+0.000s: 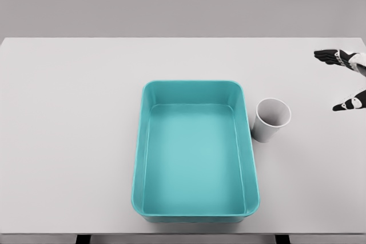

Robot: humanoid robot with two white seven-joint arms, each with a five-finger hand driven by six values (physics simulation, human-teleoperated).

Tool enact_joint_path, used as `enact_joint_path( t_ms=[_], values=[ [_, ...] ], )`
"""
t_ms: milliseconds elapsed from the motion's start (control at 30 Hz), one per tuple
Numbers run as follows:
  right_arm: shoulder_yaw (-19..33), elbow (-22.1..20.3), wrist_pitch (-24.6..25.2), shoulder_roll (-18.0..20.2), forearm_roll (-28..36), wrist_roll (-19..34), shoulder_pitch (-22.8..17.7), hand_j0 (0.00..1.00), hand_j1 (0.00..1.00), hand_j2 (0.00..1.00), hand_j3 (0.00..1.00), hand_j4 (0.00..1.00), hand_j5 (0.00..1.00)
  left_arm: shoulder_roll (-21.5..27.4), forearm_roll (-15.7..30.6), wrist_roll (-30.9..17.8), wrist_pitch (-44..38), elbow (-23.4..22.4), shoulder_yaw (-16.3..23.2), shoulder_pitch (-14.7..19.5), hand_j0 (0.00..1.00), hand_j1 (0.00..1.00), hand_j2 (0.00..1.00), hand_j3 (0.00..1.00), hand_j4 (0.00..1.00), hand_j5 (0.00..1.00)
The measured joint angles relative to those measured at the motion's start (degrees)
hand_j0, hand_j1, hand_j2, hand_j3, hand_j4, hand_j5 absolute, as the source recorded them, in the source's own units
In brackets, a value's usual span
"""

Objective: Put the paper cup into the basket with your right arm

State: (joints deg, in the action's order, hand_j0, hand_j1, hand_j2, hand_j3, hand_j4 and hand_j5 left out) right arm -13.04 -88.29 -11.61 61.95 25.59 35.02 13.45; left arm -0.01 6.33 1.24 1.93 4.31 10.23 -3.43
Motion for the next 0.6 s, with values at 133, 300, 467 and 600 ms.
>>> enact_joint_path(
  t_ms=[133, 300, 467, 600],
  values=[
    [-1.8, -0.3, -1.1, -0.2, 0.0, 0.0, -0.8, 1.00, 1.00, 1.00, 1.00, 1.00, 1.00, 0.0, 0.0, 0.0, 0.0, 0.0, 0.0, 0.0, 1.00, 1.00, 1.00, 1.00, 1.00, 1.00],
    [-4.0, -0.7, -1.8, -2.3, 0.0, 0.0, -0.8, 1.00, 1.00, 1.00, 1.00, 1.00, 1.00, 0.0, 0.0, 0.0, 0.0, 0.0, 0.0, 0.0, 1.00, 1.00, 1.00, 1.00, 1.00, 1.00],
    [-4.9, -1.1, -3.0, -3.5, 0.3, 0.0, -1.8, 1.00, 1.00, 1.00, 1.00, 1.00, 1.00, 0.0, 0.0, 0.0, 0.0, 0.0, 0.0, 0.0, 1.00, 1.00, 1.00, 1.00, 1.00, 1.00],
    [-5.4, -1.9, -3.8, -4.9, 0.4, 0.0, -2.0, 1.00, 1.00, 1.00, 1.00, 1.00, 1.00, 0.0, 0.0, 0.0, 0.0, 0.0, 0.0, 0.0, 1.00, 1.00, 1.00, 1.00, 1.00, 1.00]
  ],
)
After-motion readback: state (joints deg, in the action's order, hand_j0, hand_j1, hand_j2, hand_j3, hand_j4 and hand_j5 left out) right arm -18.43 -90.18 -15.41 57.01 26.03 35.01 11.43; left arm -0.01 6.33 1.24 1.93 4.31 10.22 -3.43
